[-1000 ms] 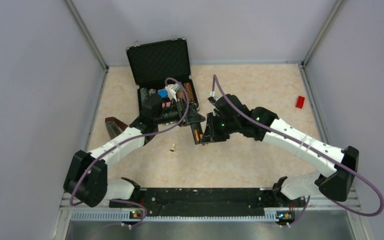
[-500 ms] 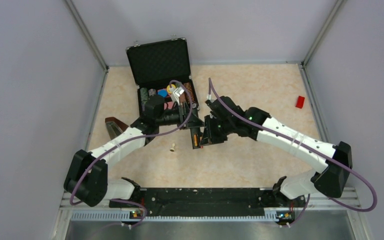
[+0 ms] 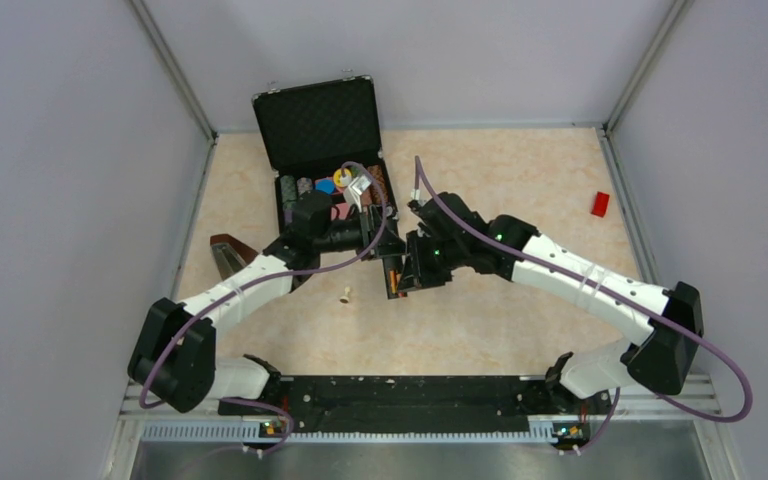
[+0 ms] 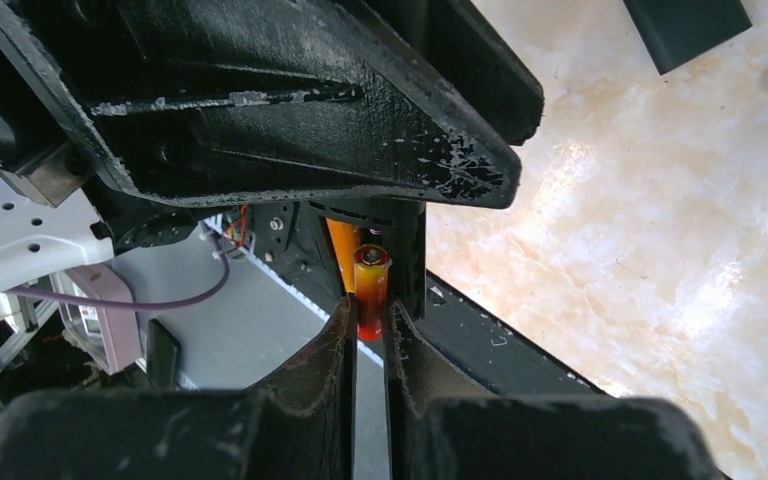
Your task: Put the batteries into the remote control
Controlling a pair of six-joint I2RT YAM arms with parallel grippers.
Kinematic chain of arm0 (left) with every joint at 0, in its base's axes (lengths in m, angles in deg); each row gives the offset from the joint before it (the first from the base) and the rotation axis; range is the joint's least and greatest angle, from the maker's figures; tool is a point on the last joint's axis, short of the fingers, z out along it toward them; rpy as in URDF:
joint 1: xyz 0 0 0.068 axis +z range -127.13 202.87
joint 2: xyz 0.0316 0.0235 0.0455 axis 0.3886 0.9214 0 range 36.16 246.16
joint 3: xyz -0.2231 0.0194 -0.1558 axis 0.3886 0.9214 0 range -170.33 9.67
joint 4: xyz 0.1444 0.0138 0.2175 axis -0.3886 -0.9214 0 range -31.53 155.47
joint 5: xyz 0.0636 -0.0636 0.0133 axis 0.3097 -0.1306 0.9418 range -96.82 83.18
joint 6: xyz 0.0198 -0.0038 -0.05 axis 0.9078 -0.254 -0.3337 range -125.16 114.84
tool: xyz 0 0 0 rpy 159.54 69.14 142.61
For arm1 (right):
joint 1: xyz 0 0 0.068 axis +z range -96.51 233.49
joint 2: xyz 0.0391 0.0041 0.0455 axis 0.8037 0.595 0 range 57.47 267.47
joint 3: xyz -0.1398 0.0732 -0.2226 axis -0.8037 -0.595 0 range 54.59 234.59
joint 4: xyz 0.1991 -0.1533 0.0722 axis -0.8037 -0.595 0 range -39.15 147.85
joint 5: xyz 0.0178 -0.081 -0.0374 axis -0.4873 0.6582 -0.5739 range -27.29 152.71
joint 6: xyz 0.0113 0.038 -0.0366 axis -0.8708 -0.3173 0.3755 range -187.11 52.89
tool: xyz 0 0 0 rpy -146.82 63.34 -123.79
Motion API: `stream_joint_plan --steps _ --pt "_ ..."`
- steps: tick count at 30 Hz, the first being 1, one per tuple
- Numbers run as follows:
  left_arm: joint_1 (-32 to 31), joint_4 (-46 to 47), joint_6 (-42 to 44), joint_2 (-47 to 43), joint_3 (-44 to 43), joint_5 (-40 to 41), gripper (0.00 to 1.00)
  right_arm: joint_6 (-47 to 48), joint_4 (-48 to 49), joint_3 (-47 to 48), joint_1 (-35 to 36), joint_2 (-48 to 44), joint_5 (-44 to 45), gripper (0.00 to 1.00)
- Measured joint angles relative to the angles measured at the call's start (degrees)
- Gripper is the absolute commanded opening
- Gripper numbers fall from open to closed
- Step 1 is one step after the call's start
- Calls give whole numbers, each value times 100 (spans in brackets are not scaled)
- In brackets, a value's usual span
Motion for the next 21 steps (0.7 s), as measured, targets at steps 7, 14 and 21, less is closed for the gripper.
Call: stream_joint_plan --steps 7,14,21 --pt "-24 -9 20 72 0 22 0 -4 83 -127 0 9 -52 2" --pt "-26 -24 28 72 0 22 0 -13 72 -127 0 13 -33 10" --pt "-26 -13 17 72 0 15 0 -120 70 -127 -2 13 7 11"
